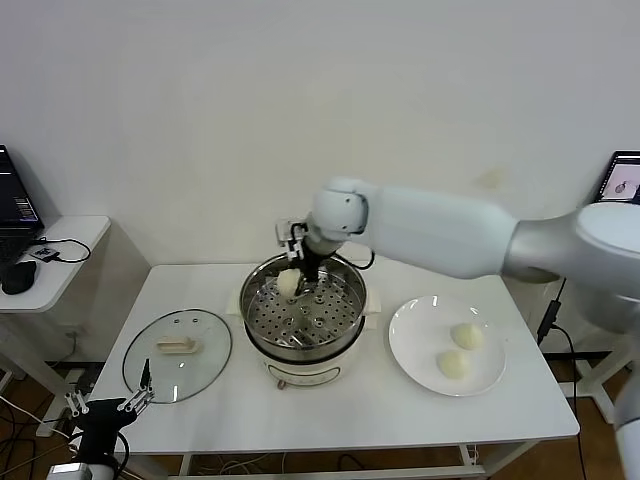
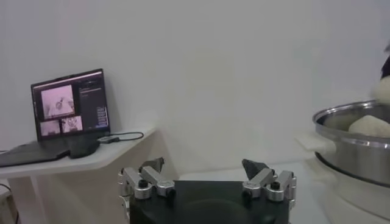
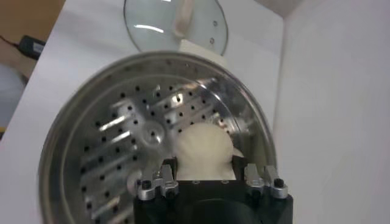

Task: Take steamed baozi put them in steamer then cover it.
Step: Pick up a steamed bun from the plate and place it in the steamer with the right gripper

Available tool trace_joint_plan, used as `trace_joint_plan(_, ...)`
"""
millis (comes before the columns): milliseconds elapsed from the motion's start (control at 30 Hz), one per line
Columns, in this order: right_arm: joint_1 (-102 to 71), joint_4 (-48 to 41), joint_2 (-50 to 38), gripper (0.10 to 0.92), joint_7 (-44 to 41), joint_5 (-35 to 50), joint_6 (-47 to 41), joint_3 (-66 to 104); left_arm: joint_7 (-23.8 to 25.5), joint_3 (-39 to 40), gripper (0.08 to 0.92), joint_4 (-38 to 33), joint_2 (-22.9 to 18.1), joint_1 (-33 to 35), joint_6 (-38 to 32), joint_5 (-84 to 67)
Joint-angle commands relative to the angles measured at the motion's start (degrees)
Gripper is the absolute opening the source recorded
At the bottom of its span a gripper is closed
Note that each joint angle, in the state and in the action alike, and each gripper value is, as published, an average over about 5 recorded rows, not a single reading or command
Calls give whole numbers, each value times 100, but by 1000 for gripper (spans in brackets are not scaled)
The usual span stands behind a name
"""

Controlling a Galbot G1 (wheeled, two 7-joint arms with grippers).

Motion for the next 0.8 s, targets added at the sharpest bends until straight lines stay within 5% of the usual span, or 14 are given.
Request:
trace_joint_plan(33,-383,-465,573,569,94,21,-161,22,-2,2,823,-41,-15,15,-3,4)
trace_joint_plan(533,-777,-947,754,582,274,-306,-106,115,-2,59,823,-101,-61,18,-2,21)
trace_joint_plan(800,-566,-700,555,774,179,-152,-146,241,-2,84,823,-119,-54,21,2,27)
